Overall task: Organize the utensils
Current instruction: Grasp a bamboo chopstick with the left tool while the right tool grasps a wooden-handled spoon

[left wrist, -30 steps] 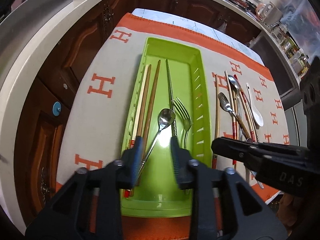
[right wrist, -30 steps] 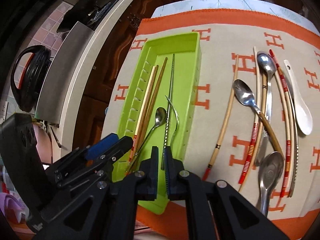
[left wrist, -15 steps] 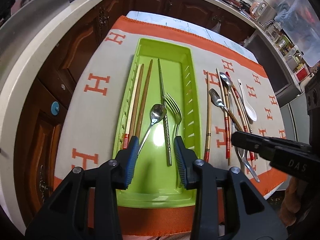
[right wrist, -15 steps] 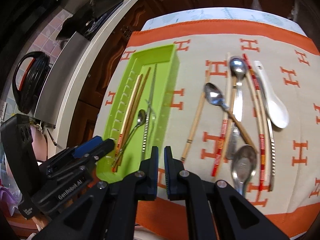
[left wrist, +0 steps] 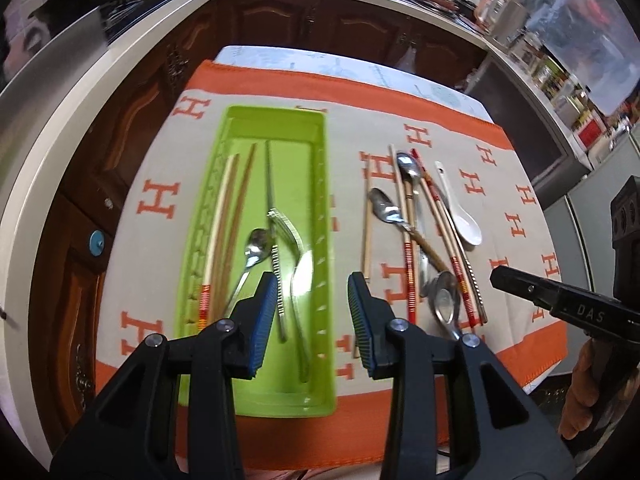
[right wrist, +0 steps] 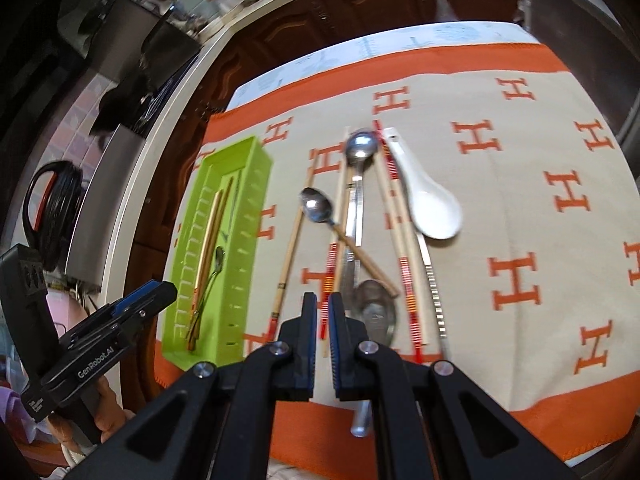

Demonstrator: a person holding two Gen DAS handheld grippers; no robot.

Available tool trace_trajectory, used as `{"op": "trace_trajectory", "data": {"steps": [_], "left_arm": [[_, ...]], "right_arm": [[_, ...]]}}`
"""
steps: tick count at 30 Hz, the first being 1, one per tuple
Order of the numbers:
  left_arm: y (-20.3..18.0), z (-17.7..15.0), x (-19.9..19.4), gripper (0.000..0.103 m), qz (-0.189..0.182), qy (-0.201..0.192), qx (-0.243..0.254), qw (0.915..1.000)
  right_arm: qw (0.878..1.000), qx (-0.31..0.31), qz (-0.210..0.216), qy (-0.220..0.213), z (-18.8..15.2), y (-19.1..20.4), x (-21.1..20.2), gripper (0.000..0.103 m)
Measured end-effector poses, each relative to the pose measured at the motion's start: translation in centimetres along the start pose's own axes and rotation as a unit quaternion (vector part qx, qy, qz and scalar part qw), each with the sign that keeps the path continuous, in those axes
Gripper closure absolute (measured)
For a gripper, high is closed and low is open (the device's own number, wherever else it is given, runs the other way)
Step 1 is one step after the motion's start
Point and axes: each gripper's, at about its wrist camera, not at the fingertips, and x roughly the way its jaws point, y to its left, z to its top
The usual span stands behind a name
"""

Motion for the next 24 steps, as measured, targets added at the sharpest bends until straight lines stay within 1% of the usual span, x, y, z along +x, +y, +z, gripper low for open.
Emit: {"op": "trace_trajectory", "data": {"steps": [5,10,13,17,20,24], "left_arm": [[-2.8,0.9,0.7,0.07,-0.005,0.006,0.022,0.9997],[-5.4,1.7,2.5,0.07,-0.008,0.023,0.041,0.9988],[-6.2,2.0,4.1,0.07,-0.007,0.037,0.049,0.9981],[-6.8,2.3,6.6,0.07,-0.005,0.059,0.055,0.9968],[-6.9,2.5,7.9,0.07,-0.004,0.069,0.055,0.9961],[-6.7,2.8,9.3,0.07,-0.002,0.08,0.054,0.9953]], "right_arm": [[1.0,0.007,-0.003,-0.005,0.3,-1.8,-0.4,0.097],[1.0,-0.023,-0.011,0.003,1.1,-2.1,0.3,0.097],[0.999,-0.05,-0.019,0.011,1.9,-2.0,1.4,0.097],[0.996,-0.08,-0.023,0.036,2.8,-2.0,3.8,0.097],[0.993,-0.101,-0.02,0.063,3.1,-1.8,5.8,0.097],[0.988,-0.125,-0.03,0.088,3.4,-1.4,7.9,0.097]]}}
